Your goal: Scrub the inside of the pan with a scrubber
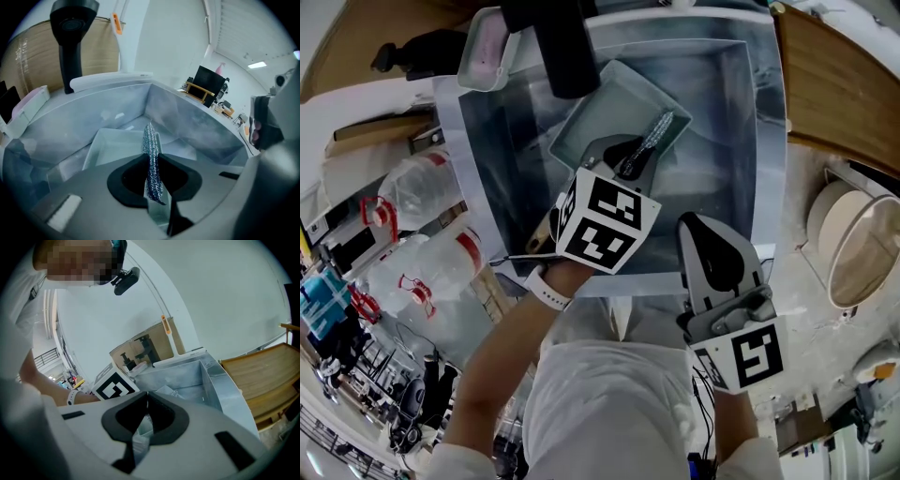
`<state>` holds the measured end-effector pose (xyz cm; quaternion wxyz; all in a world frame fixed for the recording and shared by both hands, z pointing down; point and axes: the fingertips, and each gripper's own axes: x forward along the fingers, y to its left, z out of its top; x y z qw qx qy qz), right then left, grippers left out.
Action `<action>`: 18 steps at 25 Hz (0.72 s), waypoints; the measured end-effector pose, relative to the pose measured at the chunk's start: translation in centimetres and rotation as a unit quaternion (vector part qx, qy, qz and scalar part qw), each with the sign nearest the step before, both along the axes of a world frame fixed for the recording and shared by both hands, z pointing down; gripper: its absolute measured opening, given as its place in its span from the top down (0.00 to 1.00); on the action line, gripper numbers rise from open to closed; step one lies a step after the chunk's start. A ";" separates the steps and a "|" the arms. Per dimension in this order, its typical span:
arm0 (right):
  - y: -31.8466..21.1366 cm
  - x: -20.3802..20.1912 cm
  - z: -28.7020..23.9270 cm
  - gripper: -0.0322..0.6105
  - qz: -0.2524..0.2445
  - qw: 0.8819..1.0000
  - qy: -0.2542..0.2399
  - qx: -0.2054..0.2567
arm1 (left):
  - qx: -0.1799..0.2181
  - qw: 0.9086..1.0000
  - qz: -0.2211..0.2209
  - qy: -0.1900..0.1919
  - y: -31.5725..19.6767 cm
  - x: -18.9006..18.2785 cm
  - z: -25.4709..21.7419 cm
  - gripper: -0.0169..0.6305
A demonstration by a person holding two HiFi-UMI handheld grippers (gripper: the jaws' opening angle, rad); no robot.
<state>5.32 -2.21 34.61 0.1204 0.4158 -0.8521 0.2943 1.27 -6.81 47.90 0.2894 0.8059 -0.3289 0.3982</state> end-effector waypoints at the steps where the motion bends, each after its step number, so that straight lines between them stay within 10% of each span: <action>1: 0.1 0.1 -0.2 0.94 0.001 1.000 0.001 0.001 | -0.003 1.000 0.006 0.003 0.3 0.3 0.0 0.87; 18: 3.0 -0.4 -9.1 0.94 0.043 0.997 0.030 0.062 | 0.047 0.998 -0.010 0.038 3.7 -2.7 -10.0 0.87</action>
